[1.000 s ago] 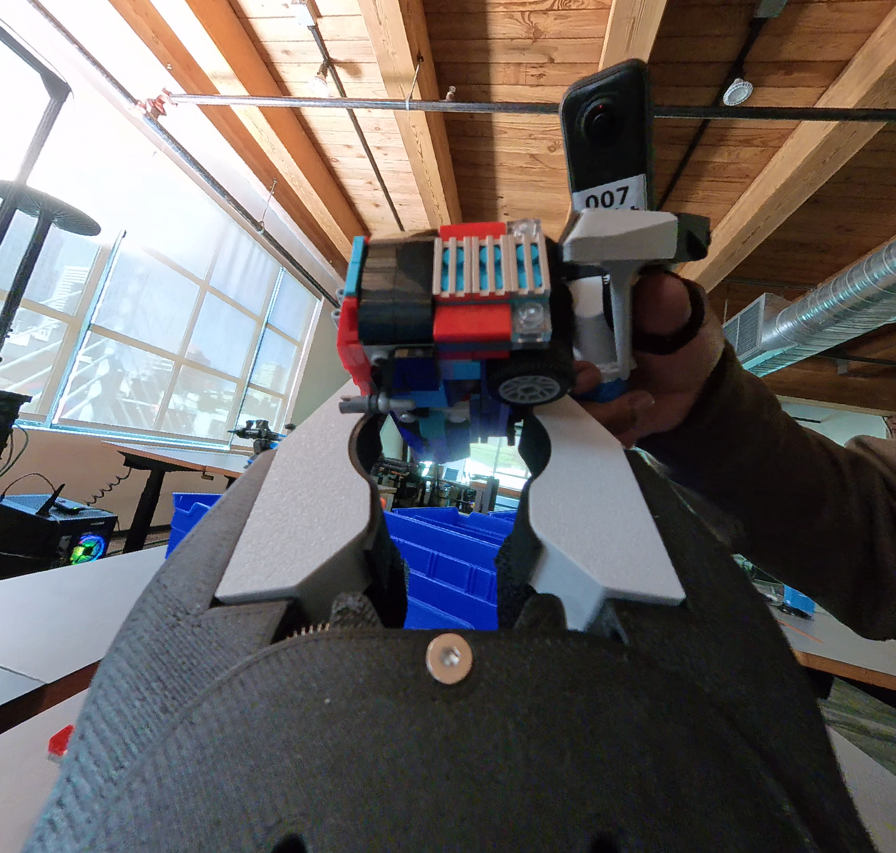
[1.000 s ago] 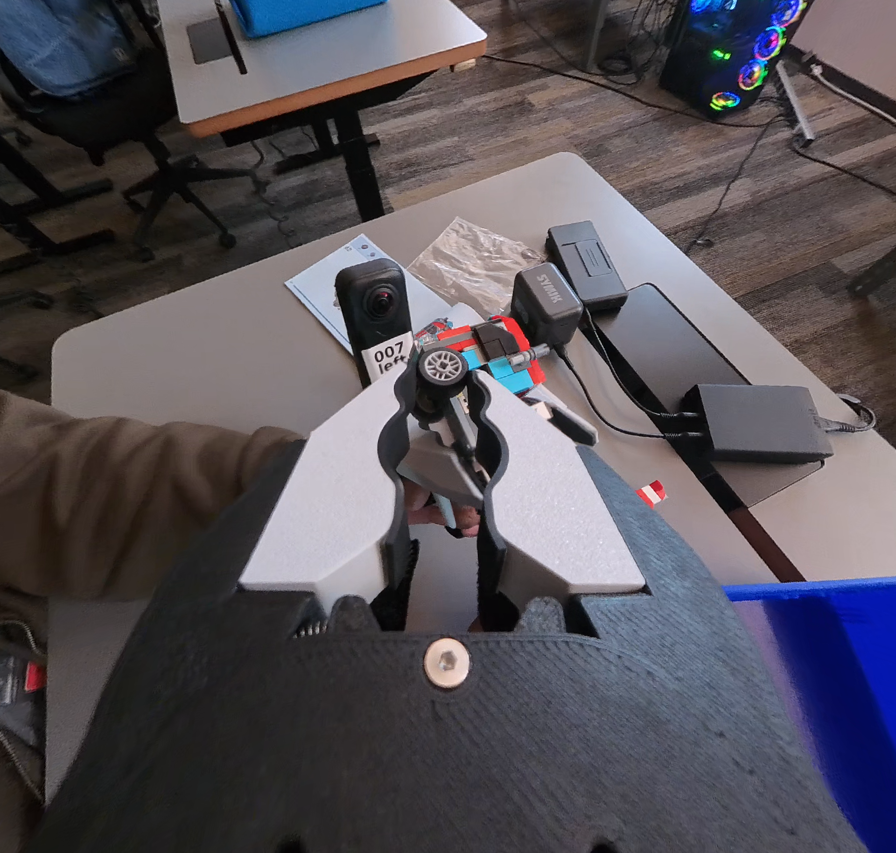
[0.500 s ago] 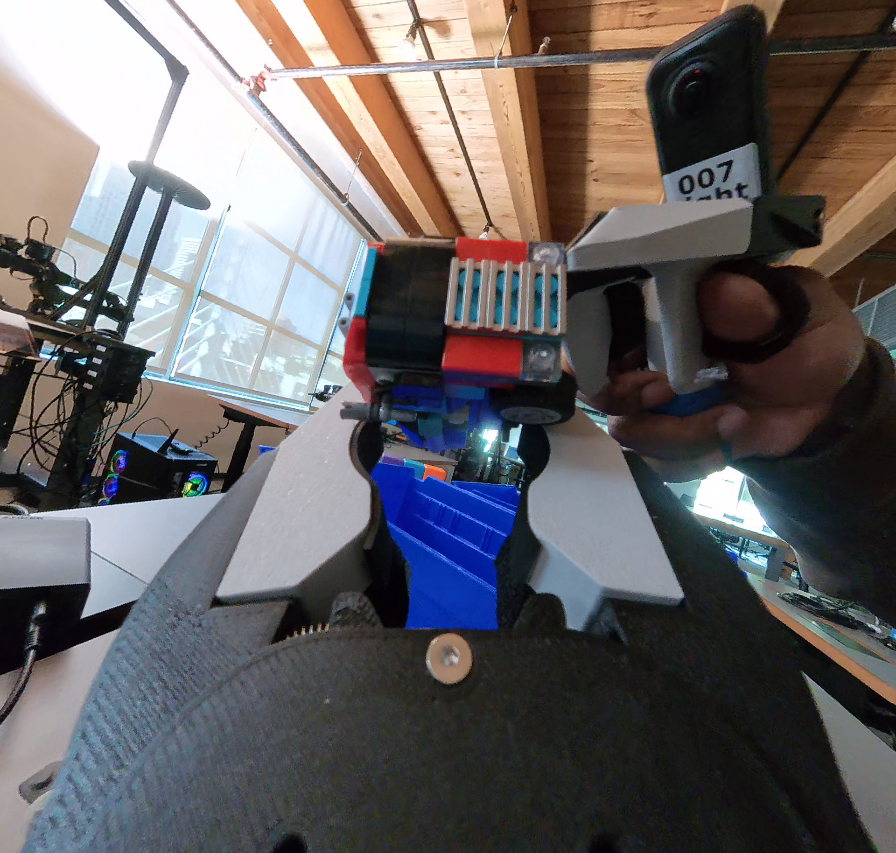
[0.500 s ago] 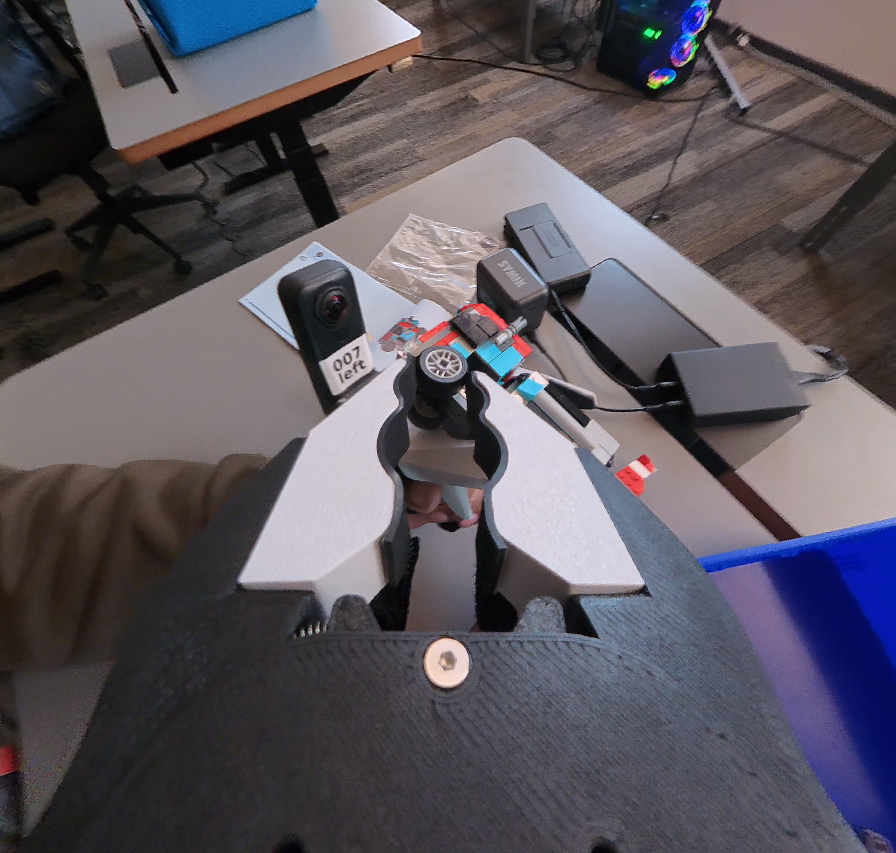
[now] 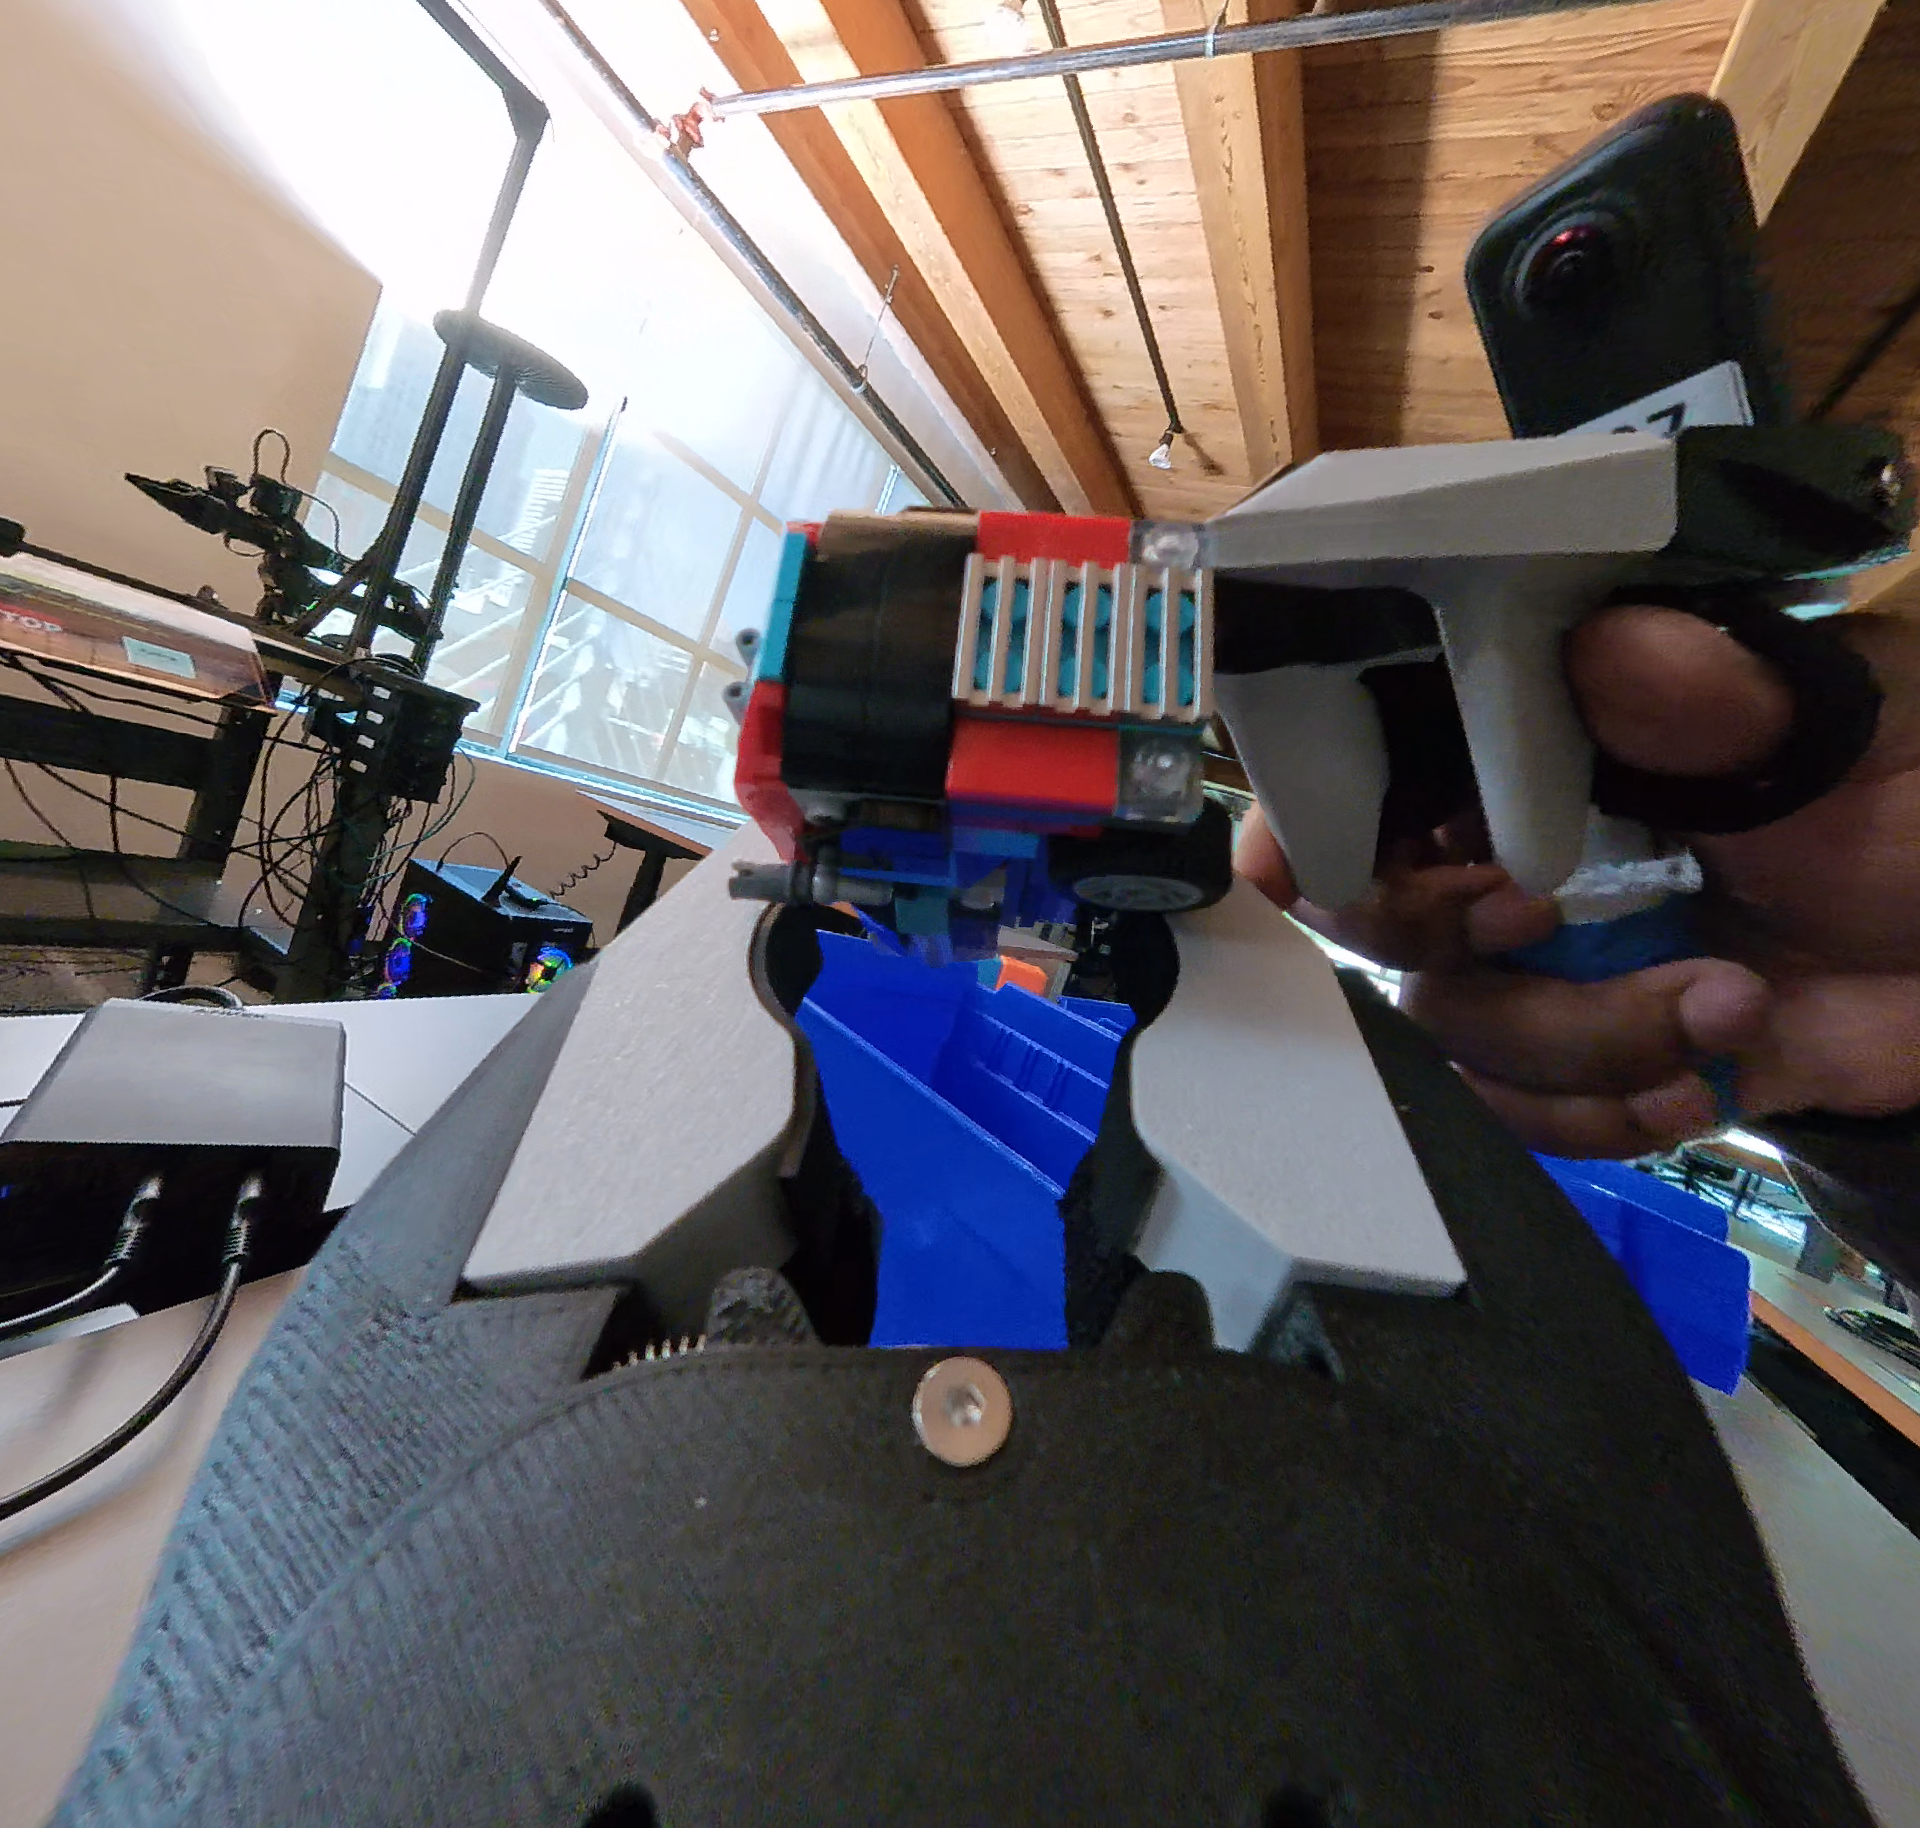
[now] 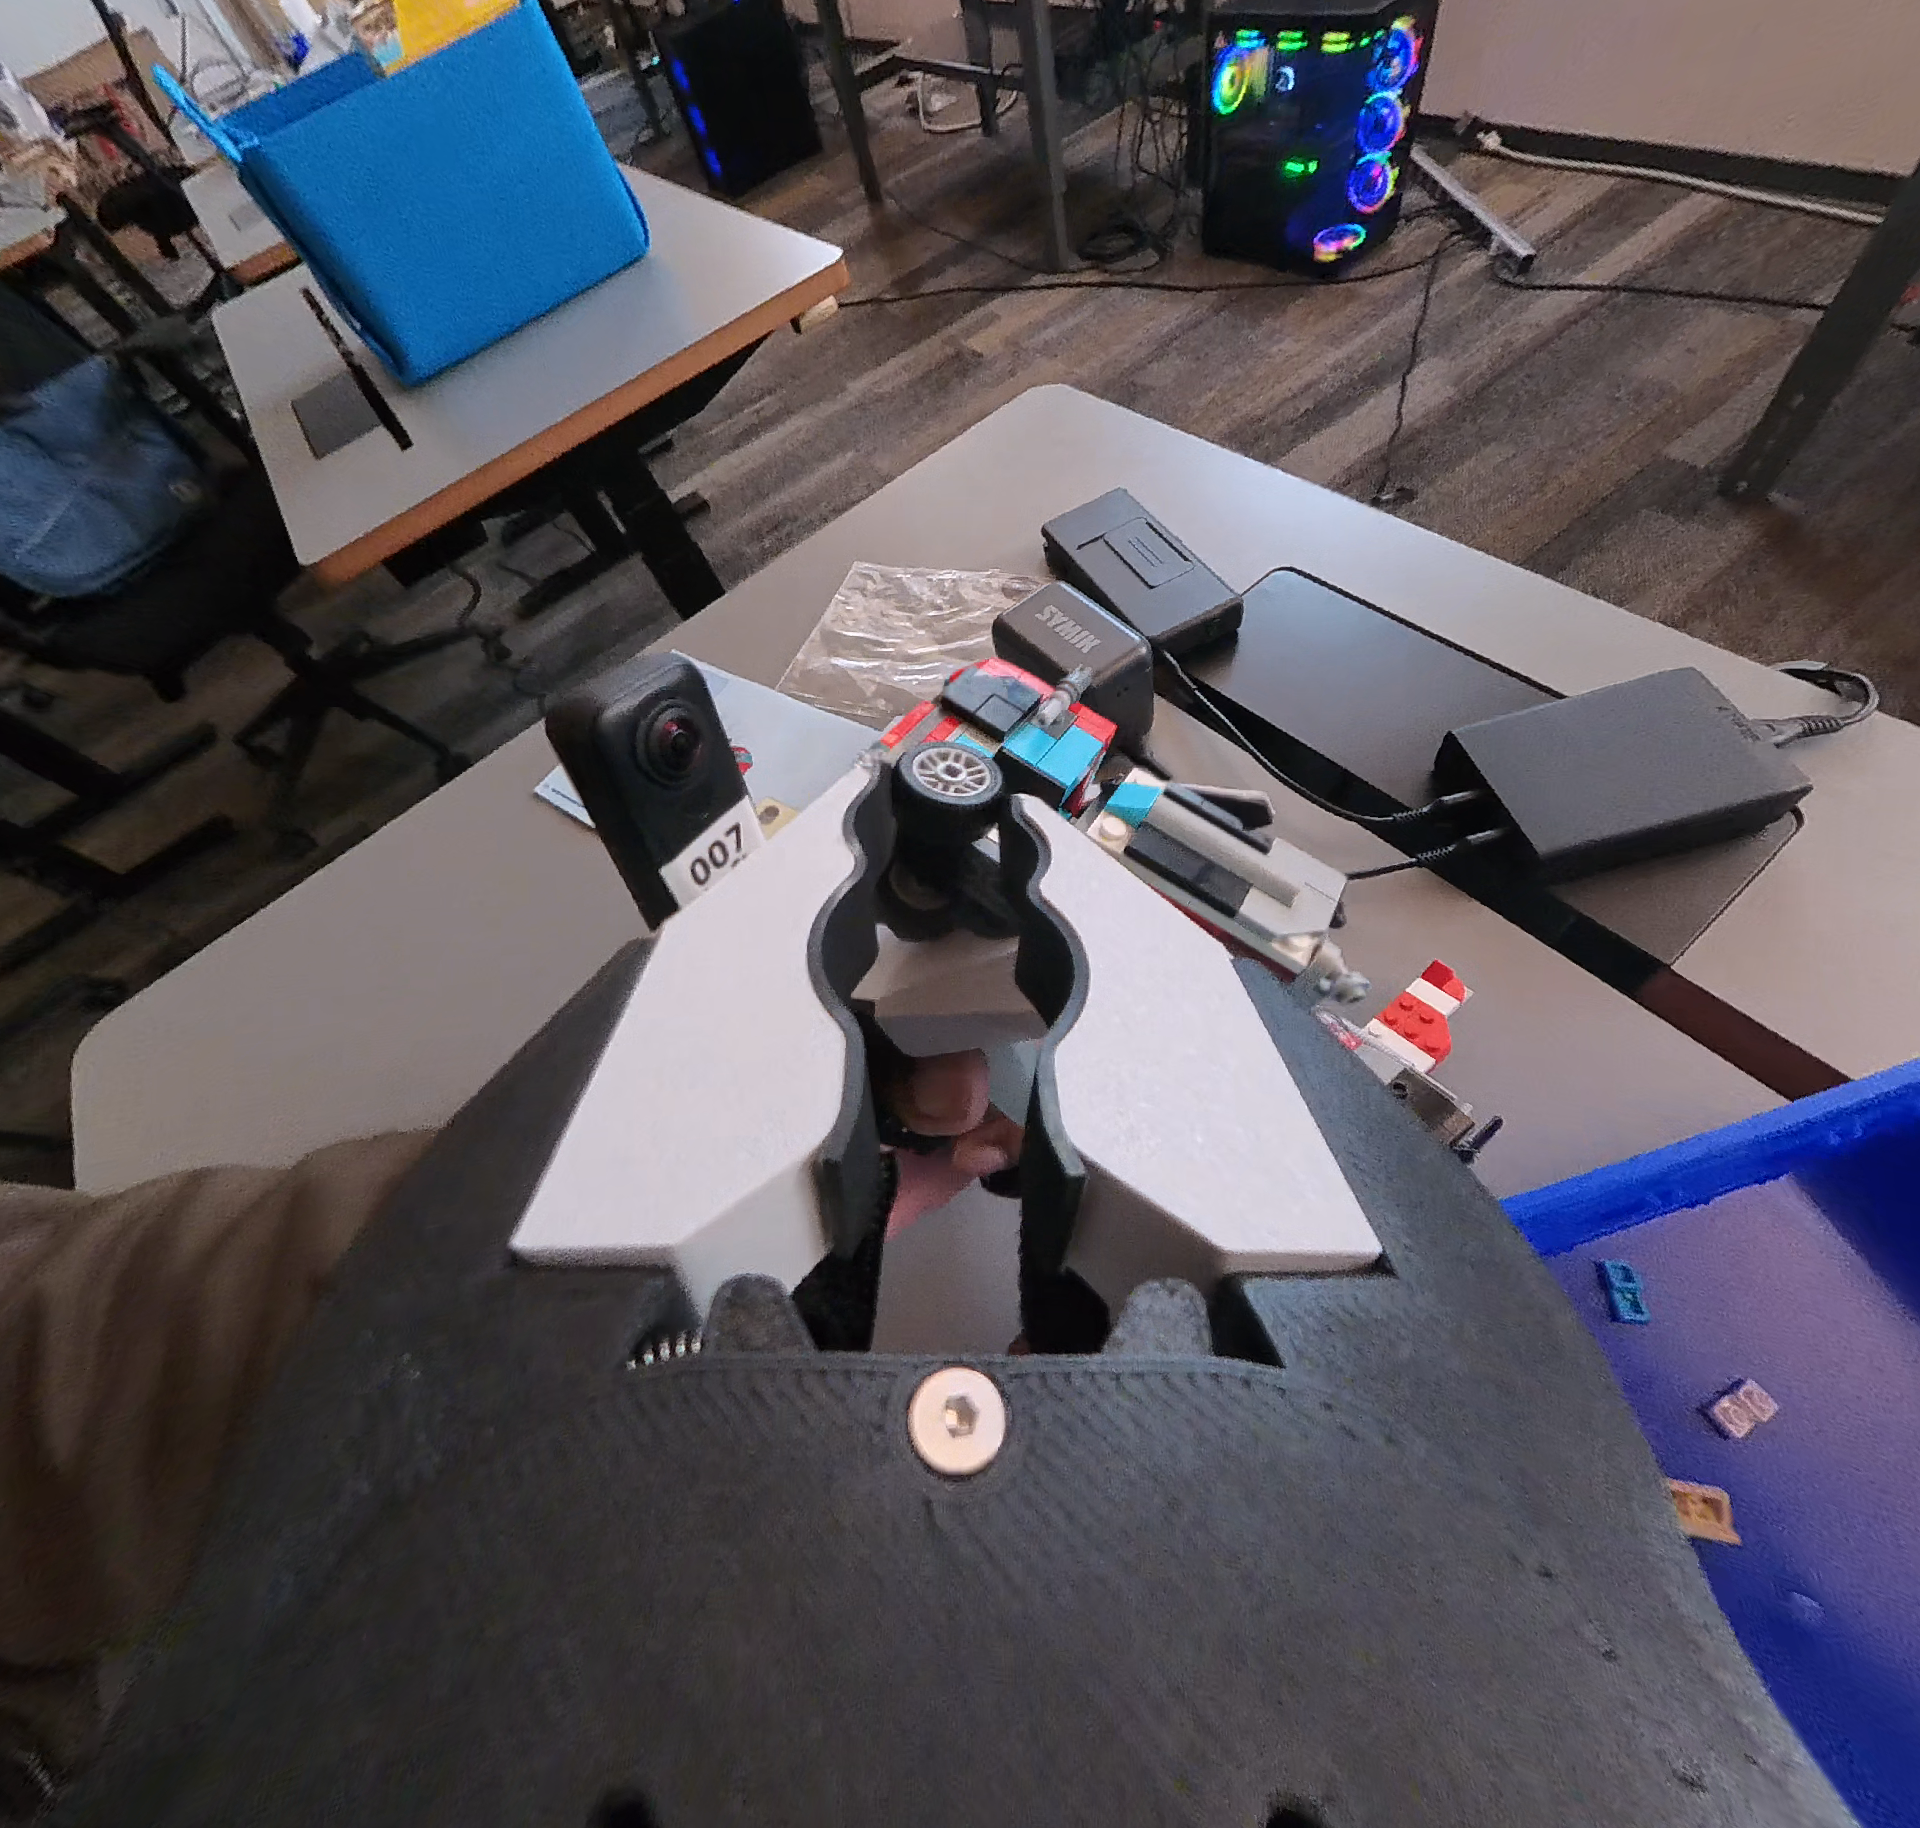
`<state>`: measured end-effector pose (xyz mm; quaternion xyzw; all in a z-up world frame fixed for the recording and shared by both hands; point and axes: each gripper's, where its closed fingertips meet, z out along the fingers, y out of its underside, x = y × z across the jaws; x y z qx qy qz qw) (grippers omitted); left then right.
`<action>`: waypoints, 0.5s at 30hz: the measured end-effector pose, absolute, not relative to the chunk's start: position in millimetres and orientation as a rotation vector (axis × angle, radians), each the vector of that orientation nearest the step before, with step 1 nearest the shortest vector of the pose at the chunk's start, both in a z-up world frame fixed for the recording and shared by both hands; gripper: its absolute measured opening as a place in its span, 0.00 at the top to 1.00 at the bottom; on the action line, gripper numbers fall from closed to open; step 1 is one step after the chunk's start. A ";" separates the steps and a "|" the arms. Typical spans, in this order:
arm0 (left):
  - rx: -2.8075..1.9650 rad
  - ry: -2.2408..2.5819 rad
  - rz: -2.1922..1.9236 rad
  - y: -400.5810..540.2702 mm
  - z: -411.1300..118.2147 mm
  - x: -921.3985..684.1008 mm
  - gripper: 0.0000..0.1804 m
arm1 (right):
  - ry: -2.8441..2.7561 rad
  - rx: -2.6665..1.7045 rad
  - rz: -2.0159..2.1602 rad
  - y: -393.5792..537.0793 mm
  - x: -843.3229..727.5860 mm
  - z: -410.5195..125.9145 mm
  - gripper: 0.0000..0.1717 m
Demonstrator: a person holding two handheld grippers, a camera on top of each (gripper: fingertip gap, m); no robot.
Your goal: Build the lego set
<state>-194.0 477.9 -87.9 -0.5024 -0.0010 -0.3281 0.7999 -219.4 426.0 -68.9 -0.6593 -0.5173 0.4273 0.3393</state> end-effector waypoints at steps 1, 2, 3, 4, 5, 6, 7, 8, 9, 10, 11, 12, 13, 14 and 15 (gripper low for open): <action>-1.078 -0.006 -0.704 478.2 -88.1 -194.2 0.70 | -1.333 -1.709 1.111 426.4 -219.5 -68.9 0.87; -1.077 -0.009 -0.708 478.3 -87.8 -194.4 0.70 | -1.327 -1.693 1.104 426.4 -219.7 -68.7 0.87; -1.074 -0.011 -0.712 478.1 -87.6 -194.6 0.70 | -1.323 -1.674 1.098 426.2 -219.9 -68.5 0.87; -1.075 -0.011 -0.719 478.3 -87.8 -194.3 0.70 | -1.318 -1.657 1.093 426.1 -219.9 -68.3 0.87; -1.072 -0.012 -0.727 478.3 -87.4 -194.4 0.70 | -1.314 -1.639 1.090 426.0 -220.1 -68.2 0.87; -1.067 -0.013 -0.737 478.0 -87.1 -194.2 0.70 | -1.309 -1.623 1.095 425.8 -220.3 -68.0 0.87; -1.067 -0.014 -0.742 478.2 -87.1 -194.1 0.69 | -1.297 -1.615 1.106 425.8 -220.4 -67.8 0.87; -1.064 -0.014 -0.749 478.2 -87.0 -194.0 0.70 | -1.285 -1.611 1.120 425.8 -220.5 -67.6 0.87; -1.057 -0.013 -0.759 477.7 -86.3 -193.9 0.70 | -1.276 -1.607 1.136 425.4 -220.7 -67.4 0.87; -1.058 -0.013 -0.764 477.7 -86.2 -193.7 0.69 | -1.266 -1.605 1.149 425.4 -220.8 -67.2 0.87; -1.058 -0.011 -0.768 477.9 -86.4 -193.5 0.69 | -1.259 -1.605 1.159 425.5 -220.8 -67.2 0.86; -1.056 -0.011 -0.771 477.6 -86.2 -193.5 0.70 | -1.255 -1.604 1.167 425.5 -220.9 -67.2 0.86; -1.054 -0.010 -0.775 477.6 -85.8 -193.3 0.70 | -1.254 -1.599 1.173 425.3 -220.9 -66.9 0.87; -1.050 -0.008 -0.782 477.1 -85.0 -193.0 0.70 | -1.253 -1.591 1.177 425.0 -220.8 -66.6 0.87; -1.051 -0.007 -0.781 477.2 -85.1 -192.9 0.70 | -1.254 -1.585 1.179 424.9 -220.7 -66.5 0.87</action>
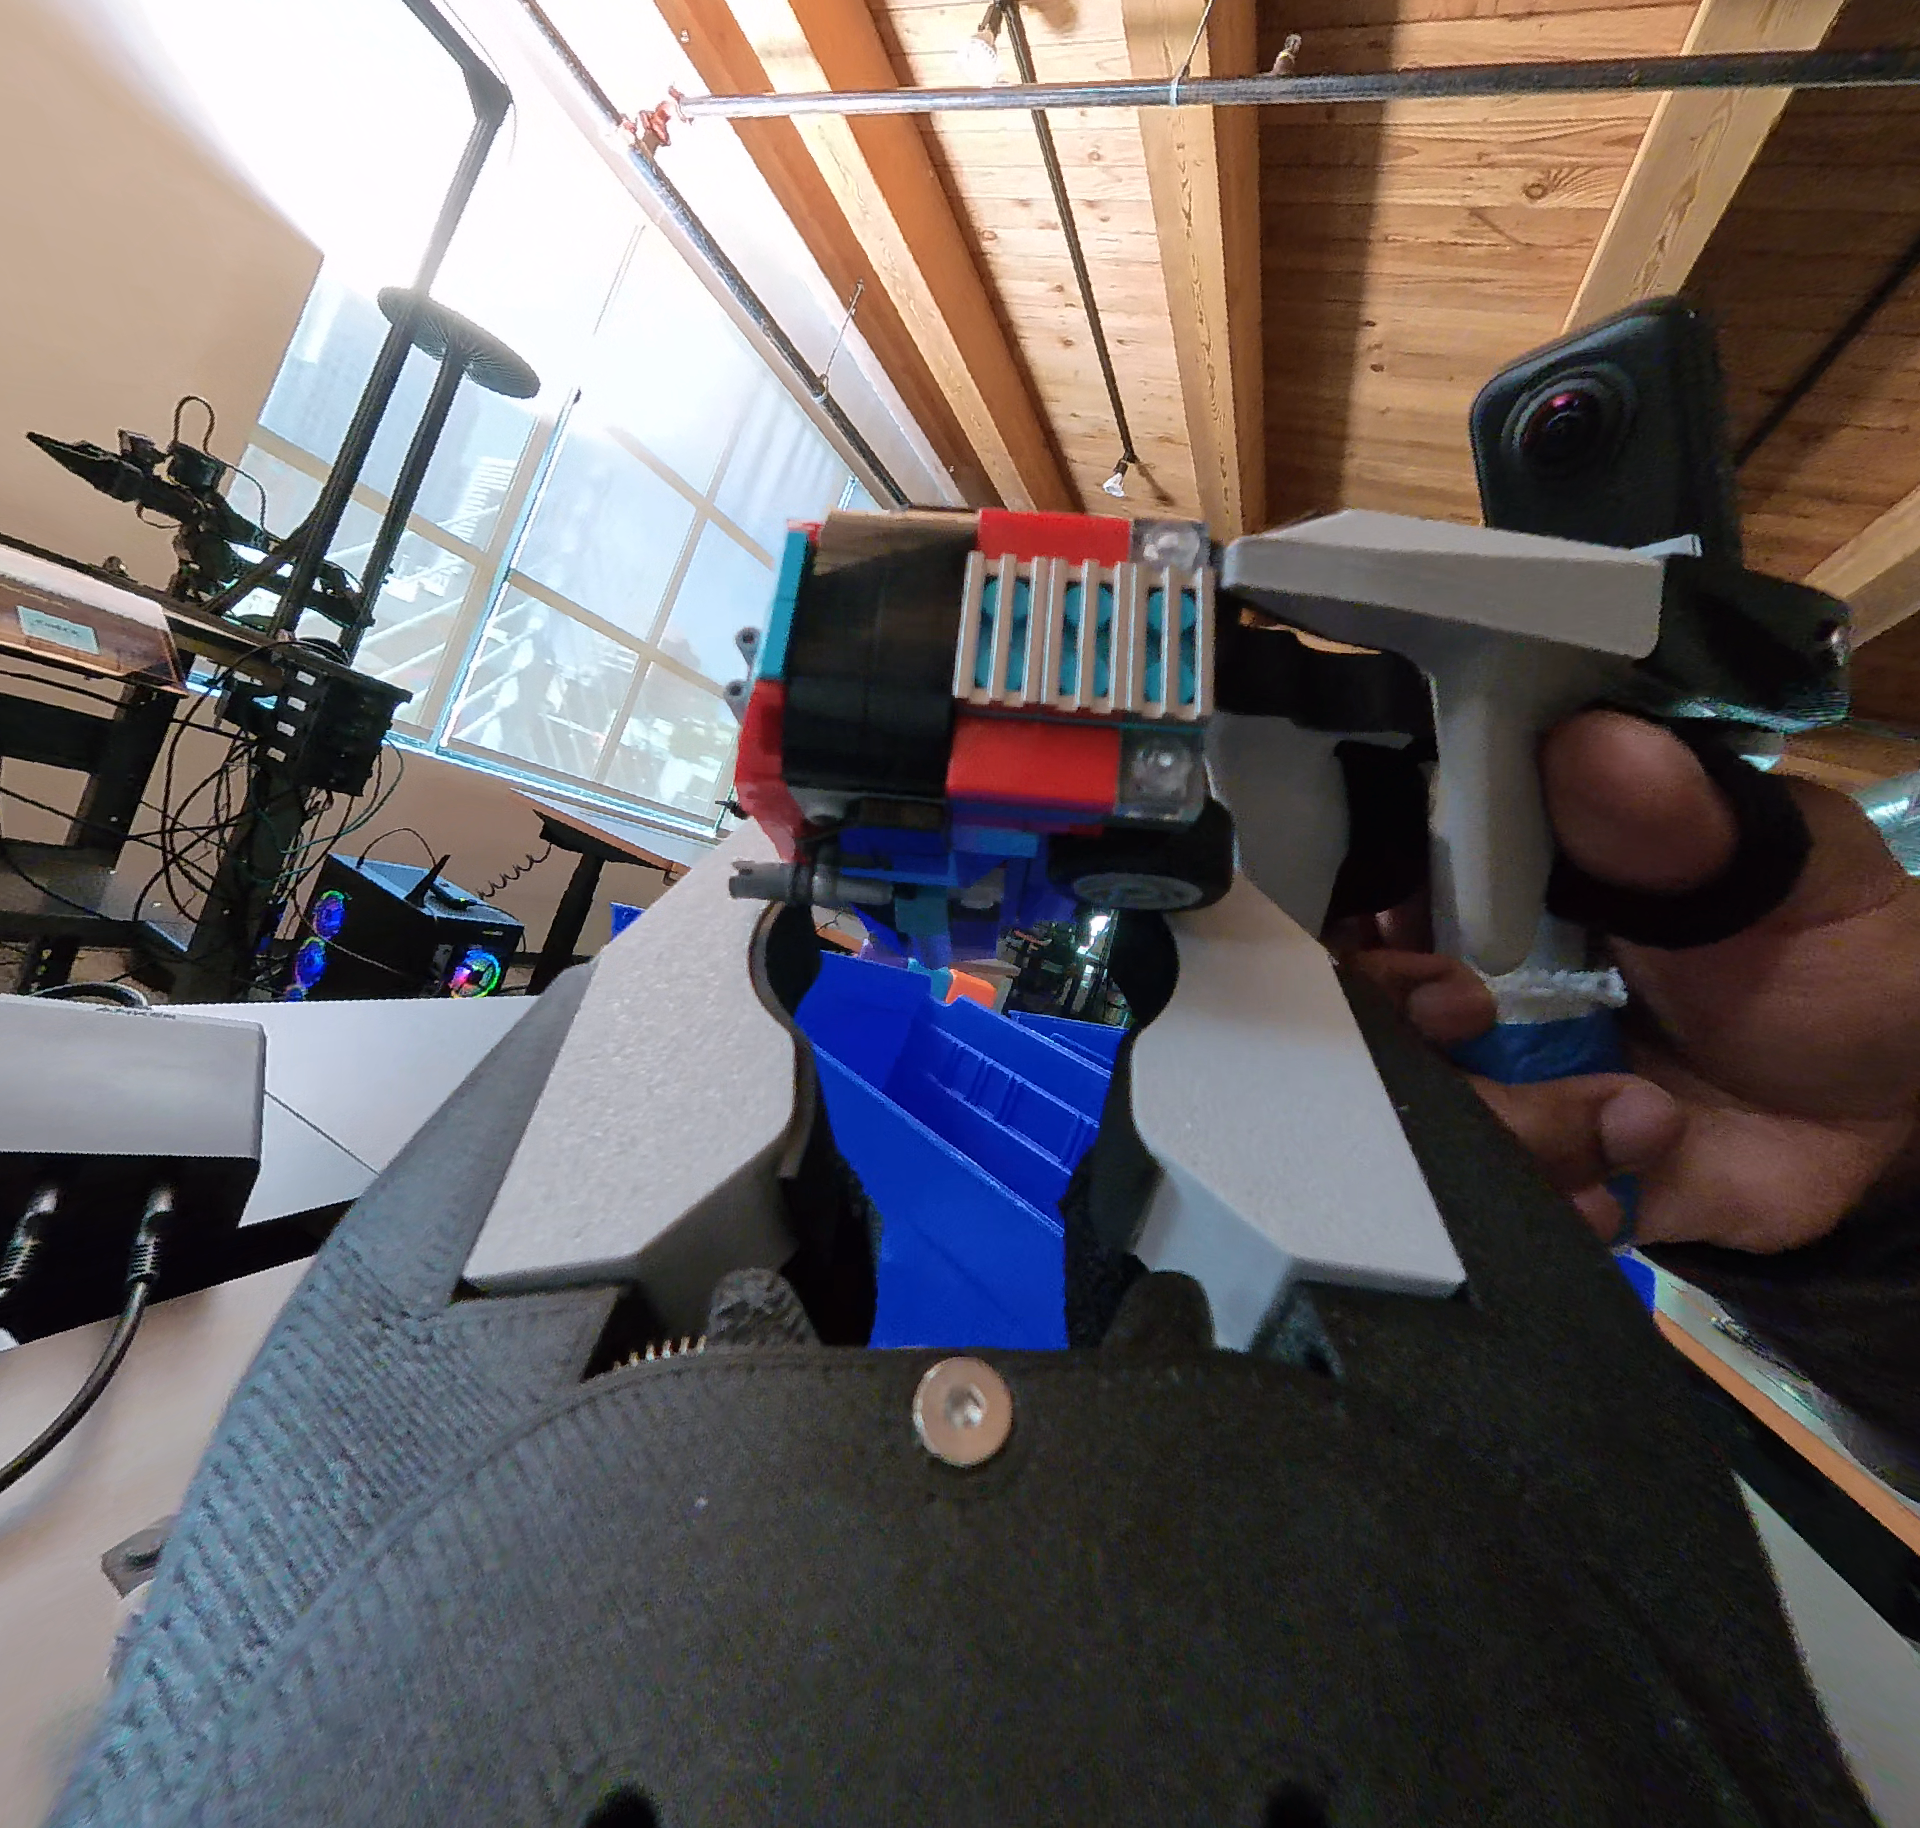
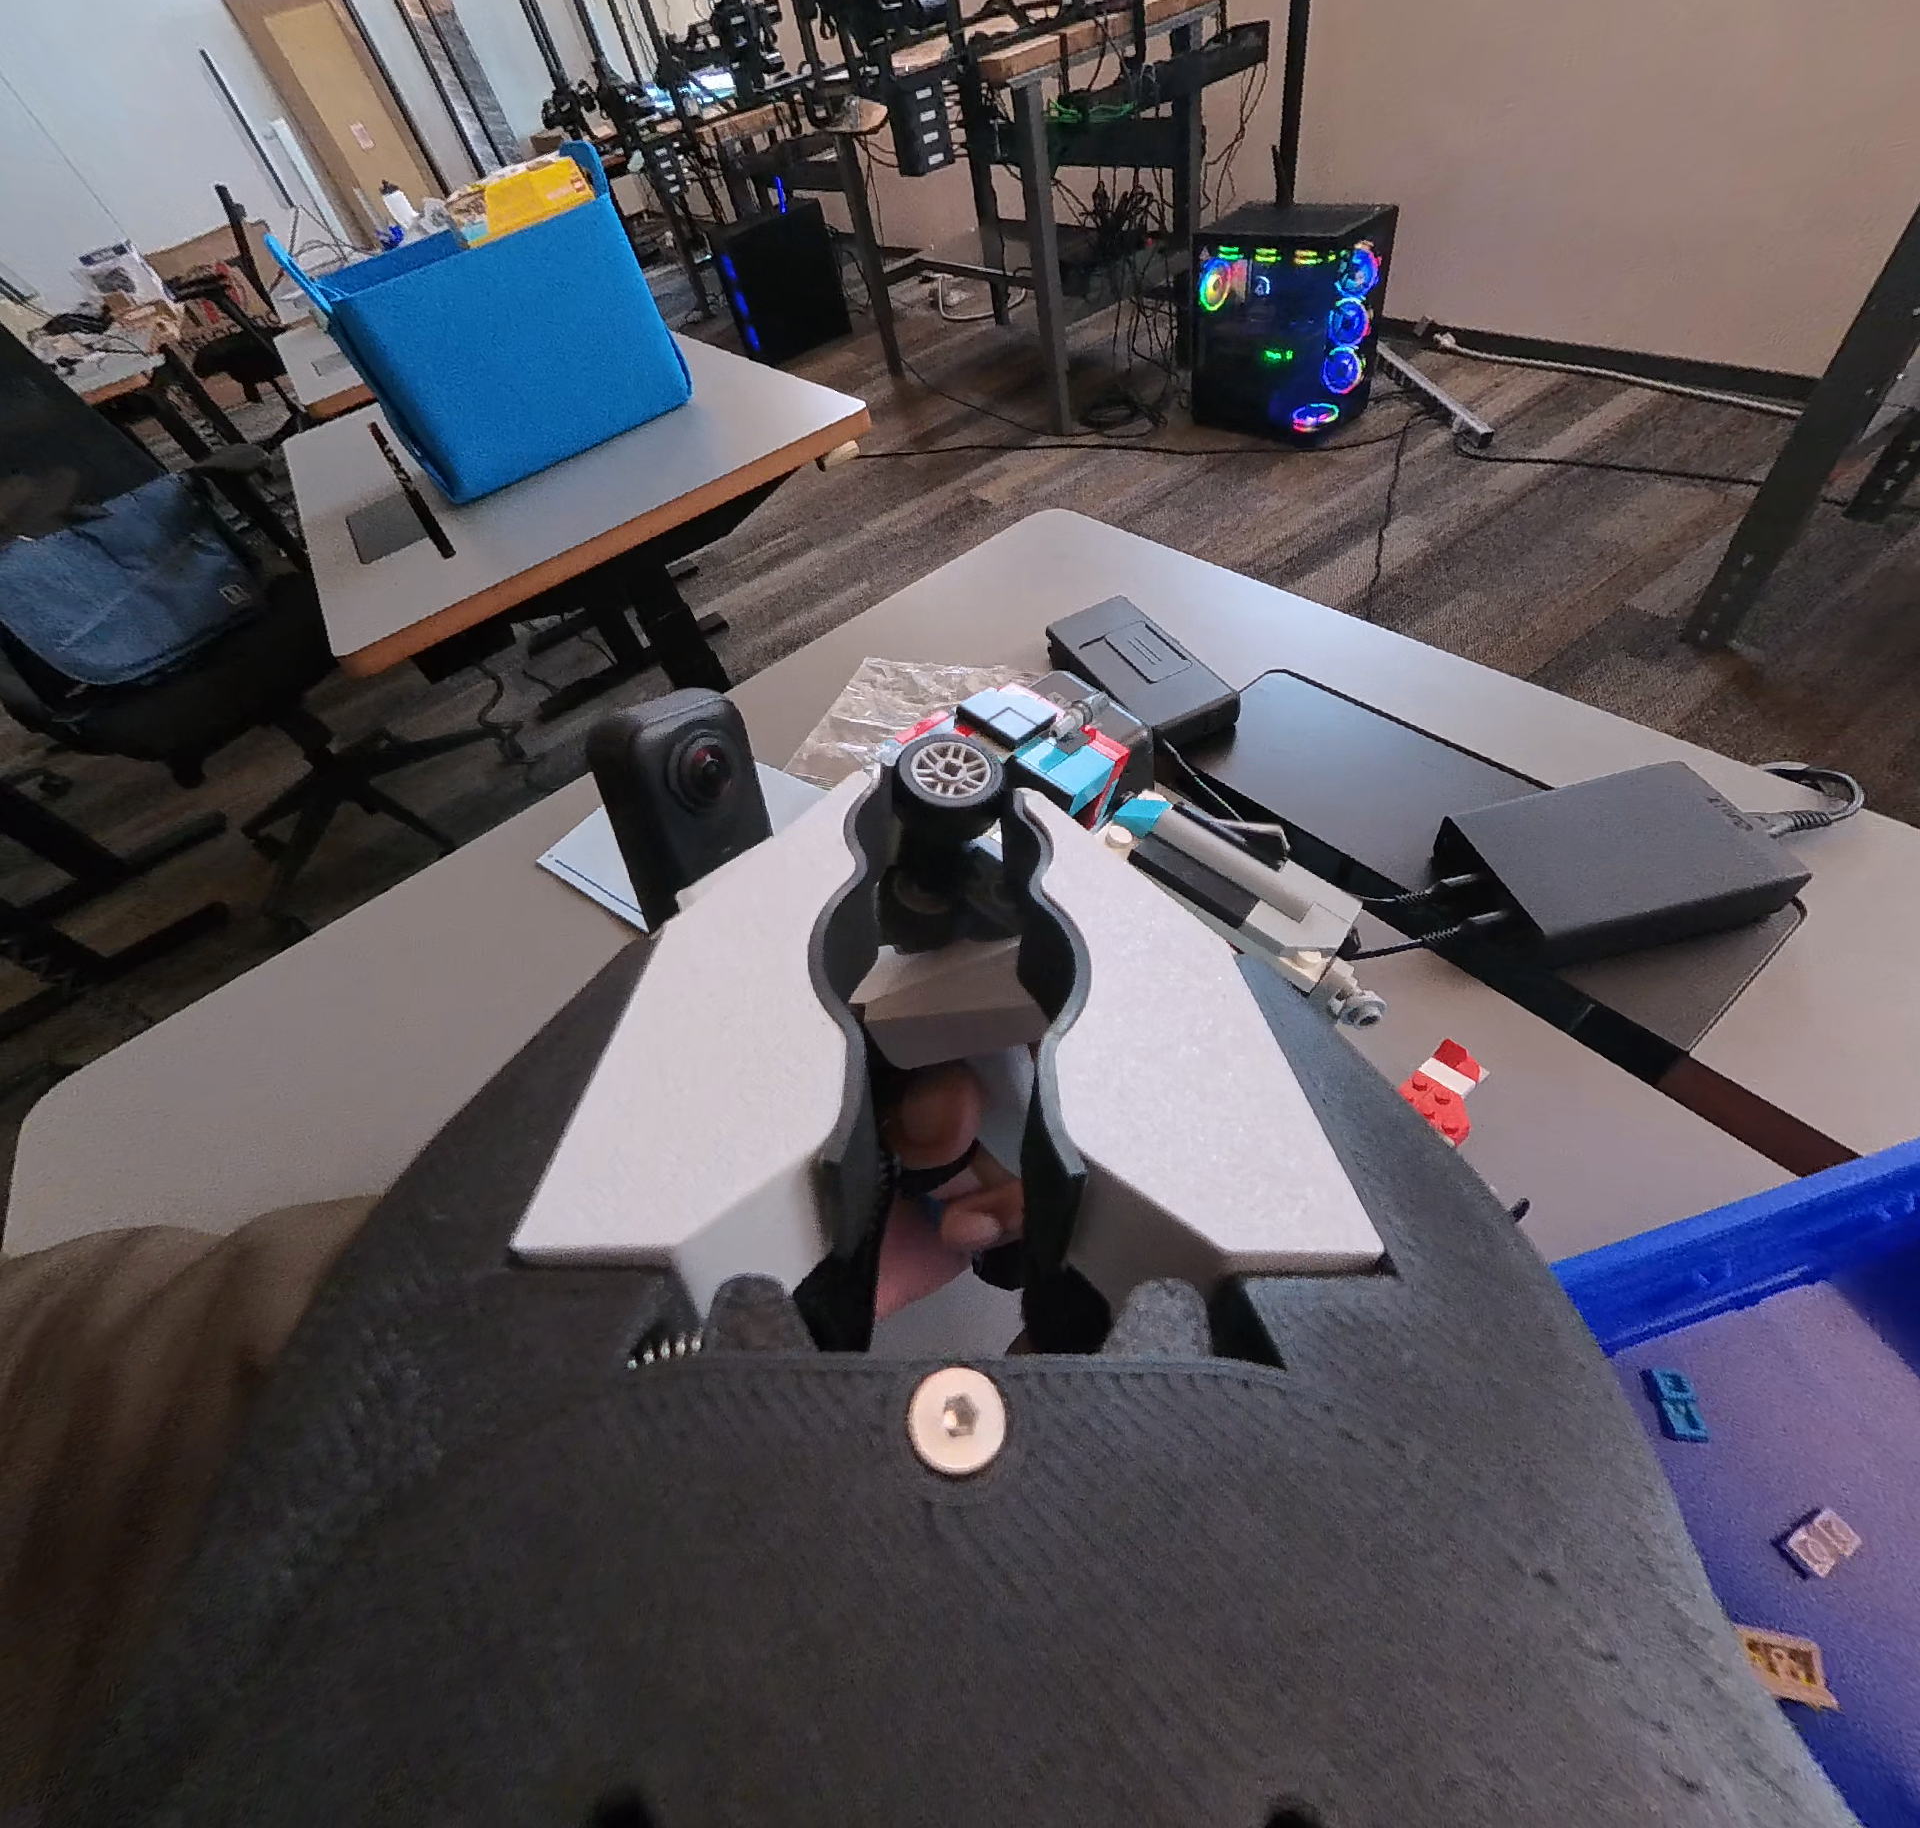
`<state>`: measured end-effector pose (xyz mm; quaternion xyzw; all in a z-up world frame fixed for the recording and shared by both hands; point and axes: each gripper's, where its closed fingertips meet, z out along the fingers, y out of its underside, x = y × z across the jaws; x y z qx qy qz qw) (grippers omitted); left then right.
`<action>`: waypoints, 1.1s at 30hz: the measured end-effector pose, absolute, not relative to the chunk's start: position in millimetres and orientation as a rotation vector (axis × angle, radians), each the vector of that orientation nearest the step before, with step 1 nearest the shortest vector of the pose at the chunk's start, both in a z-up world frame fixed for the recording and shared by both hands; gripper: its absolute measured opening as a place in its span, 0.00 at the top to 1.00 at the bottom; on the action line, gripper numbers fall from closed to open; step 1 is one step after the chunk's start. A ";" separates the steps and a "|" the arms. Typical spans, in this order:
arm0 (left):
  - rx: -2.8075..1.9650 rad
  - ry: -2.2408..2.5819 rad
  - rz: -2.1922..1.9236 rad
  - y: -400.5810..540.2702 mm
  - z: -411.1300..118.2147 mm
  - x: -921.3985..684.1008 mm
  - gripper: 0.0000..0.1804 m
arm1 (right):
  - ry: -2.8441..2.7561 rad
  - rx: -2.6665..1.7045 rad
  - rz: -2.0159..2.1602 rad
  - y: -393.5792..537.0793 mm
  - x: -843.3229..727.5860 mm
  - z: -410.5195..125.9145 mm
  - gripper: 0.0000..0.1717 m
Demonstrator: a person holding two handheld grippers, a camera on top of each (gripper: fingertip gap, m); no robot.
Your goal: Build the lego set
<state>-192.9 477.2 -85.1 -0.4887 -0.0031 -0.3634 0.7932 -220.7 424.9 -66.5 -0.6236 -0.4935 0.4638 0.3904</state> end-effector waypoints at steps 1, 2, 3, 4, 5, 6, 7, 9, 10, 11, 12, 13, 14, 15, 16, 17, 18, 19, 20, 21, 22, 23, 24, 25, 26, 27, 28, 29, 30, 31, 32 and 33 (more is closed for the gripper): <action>-1.052 -0.007 -0.781 477.3 -85.3 -193.0 0.70 | -1.255 -1.582 1.178 424.9 -220.5 -66.6 0.87; -1.053 -0.007 -0.783 477.5 -85.4 -193.0 0.70 | -1.258 -1.579 1.176 424.9 -220.2 -66.8 0.87; -1.055 -0.008 -0.781 477.6 -85.6 -193.2 0.70 | -1.263 -1.575 1.170 425.1 -219.9 -67.2 0.87; -1.059 -0.011 -0.778 478.1 -86.2 -193.6 0.70 | -1.271 -1.572 1.158 425.3 -219.6 -68.0 0.87; -1.065 -0.014 -0.771 478.8 -86.8 -194.3 0.70 | -1.280 -1.571 1.140 425.5 -219.1 -69.1 0.87; -1.068 -0.021 -0.765 479.2 -87.3 -195.8 0.69 | -1.292 -1.577 1.121 425.3 -218.7 -71.1 0.87; -1.064 -0.026 -0.764 478.8 -87.1 -197.4 0.69 | -1.301 -1.584 1.106 424.8 -218.4 -72.9 0.87; -1.063 -0.019 -0.758 477.9 -85.8 -198.6 0.69 | -1.306 -1.596 1.079 425.6 -217.9 -74.8 0.87; -1.071 -0.011 -0.750 478.4 -85.7 -197.8 0.69 | -1.306 -1.594 1.077 426.0 -217.8 -73.8 0.87; -1.072 -0.006 -0.747 478.2 -85.2 -197.6 0.69 | -1.308 -1.597 1.081 426.2 -217.6 -72.9 0.87; -1.069 -0.002 -0.747 477.7 -84.7 -197.3 0.69 | -1.313 -1.599 1.088 426.1 -217.5 -72.2 0.87; -1.070 0.001 -0.749 477.8 -84.8 -196.7 0.69 | -1.319 -1.600 1.088 426.4 -217.3 -71.9 0.87; -1.073 0.003 -0.747 478.2 -85.2 -196.1 0.69 | -1.325 -1.601 1.082 427.0 -216.9 -71.9 0.87; -1.074 0.006 -0.747 478.4 -85.4 -195.5 0.69 | -1.332 -1.602 1.076 427.8 -216.3 -71.7 0.87; -1.072 0.009 -0.748 478.2 -85.1 -195.0 0.69 | -1.339 -1.603 1.073 428.1 -215.9 -71.2 0.87; -1.071 0.012 -0.748 478.1 -84.7 -194.7 0.69 | -1.347 -1.603 1.073 428.0 -215.5 -70.3 0.87; -1.075 0.017 -0.744 478.3 -85.0 -194.0 0.69 | -1.353 -1.603 1.074 428.1 -215.0 -68.9 0.87; -1.081 0.021 -0.737 478.7 -85.5 -193.6 0.70 | -1.359 -1.602 1.076 428.0 -214.9 -67.2 0.87; -1.084 0.025 -0.735 479.1 -85.9 -193.1 0.69 | -1.368 -1.601 1.079 427.3 -214.9 -66.0 0.87; -1.084 0.025 -0.735 479.1 -85.9 -192.8 0.69 | -1.386 -1.606 1.081 425.8 -215.0 -66.3 0.87; -1.081 0.018 -0.737 479.2 -85.9 -193.6 0.69 | -1.408 -1.615 1.082 424.0 -215.1 -67.5 0.87; -1.079 0.018 -0.740 479.0 -86.0 -194.0 0.69 | -1.428 -1.623 1.078 422.8 -215.1 -68.9 0.87; -1.081 0.021 -0.737 478.9 -86.1 -194.0 0.69 | -1.446 -1.629 1.070 422.0 -215.0 -70.1 0.87; -1.079 0.022 -0.736 478.6 -85.8 -194.1 0.69 | -1.459 -1.631 1.064 421.4 -215.0 -70.7 0.87; -1.077 0.024 -0.738 478.2 -85.3 -193.9 0.69 | -1.467 -1.631 1.062 421.1 -215.0 -70.4 0.87; -1.079 0.026 -0.736 478.2 -85.5 -193.7 0.69 | -1.474 -1.632 1.060 420.9 -214.9 -70.2 0.87; -1.080 0.027 -0.735 478.2 -85.7 -193.4 0.69 | -1.482 -1.634 1.057 420.9 -214.8 -70.0 0.87; -1.081 0.031 -0.736 478.2 -85.8 -192.8 0.69 | -1.488 -1.636 1.056 420.7 -214.5 -69.7 0.88; -1.081 0.033 -0.736 478.0 -85.7 -192.3 0.69 | -1.496 -1.640 1.055 420.5 -214.2 -69.5 0.87; -1.082 0.035 -0.736 478.0 -85.7 -191.7 0.69 | -1.501 -1.643 1.053 420.6 -213.8 -69.2 0.88; -1.084 0.041 -0.734 477.9 -85.5 -190.7 0.69 | -1.503 -1.643 1.053 420.9 -213.5 -68.1 0.88; -1.087 0.050 -0.730 477.8 -85.5 -189.2 0.69 | -1.502 -1.642 1.051 421.4 -213.2 -66.7 0.87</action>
